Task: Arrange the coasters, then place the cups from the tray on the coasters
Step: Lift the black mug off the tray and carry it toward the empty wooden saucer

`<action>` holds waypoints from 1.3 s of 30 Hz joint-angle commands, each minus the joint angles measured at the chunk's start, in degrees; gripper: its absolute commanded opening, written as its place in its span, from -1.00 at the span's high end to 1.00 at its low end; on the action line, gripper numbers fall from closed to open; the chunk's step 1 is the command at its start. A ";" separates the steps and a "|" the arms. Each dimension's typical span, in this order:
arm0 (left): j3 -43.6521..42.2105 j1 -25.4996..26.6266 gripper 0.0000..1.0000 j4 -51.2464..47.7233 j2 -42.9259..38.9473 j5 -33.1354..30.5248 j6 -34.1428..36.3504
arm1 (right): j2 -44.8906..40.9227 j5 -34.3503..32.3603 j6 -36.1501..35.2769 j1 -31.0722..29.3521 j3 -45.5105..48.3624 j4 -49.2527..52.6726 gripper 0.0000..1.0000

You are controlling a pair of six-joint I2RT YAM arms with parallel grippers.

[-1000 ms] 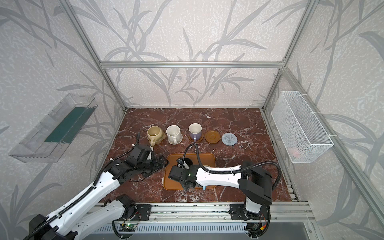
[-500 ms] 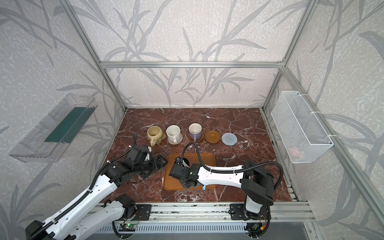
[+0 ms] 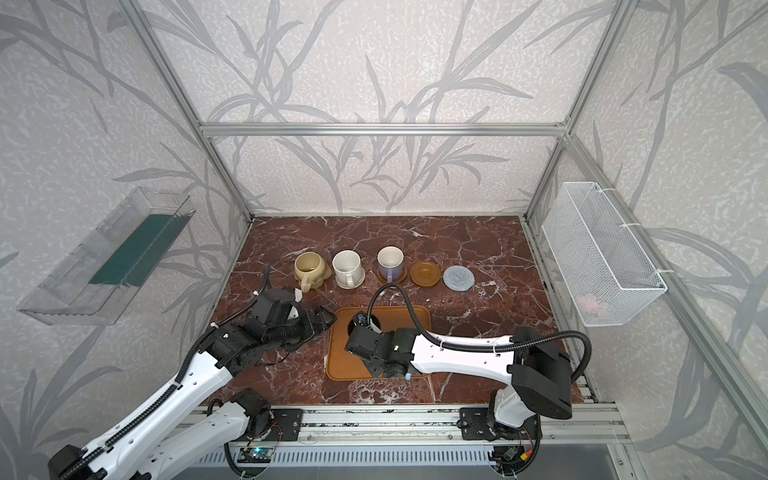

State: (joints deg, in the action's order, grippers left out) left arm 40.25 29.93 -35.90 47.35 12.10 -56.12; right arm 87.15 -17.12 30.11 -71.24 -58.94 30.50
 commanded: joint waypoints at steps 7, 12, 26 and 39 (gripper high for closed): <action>0.93 -0.14 -0.99 10.36 -3.34 1.23 -0.23 | -7.05 -3.21 -2.55 0.01 -2.12 -2.09 1.00; 2.63 -0.22 -0.99 16.79 -3.82 2.82 0.32 | -9.94 -5.18 -4.59 0.35 -2.93 -1.95 1.00; 14.35 -0.01 -0.99 18.15 6.85 4.90 4.88 | -18.76 1.09 -9.76 15.95 -5.94 4.58 1.00; 27.51 2.23 -0.98 10.38 24.20 7.26 8.63 | -17.96 6.67 -10.05 34.34 -9.29 11.92 1.00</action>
State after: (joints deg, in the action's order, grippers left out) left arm 64.31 31.70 -22.83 69.30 17.67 -49.54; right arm 68.62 -11.55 20.47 -39.00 -64.95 42.85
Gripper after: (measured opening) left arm 0.992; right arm 0.168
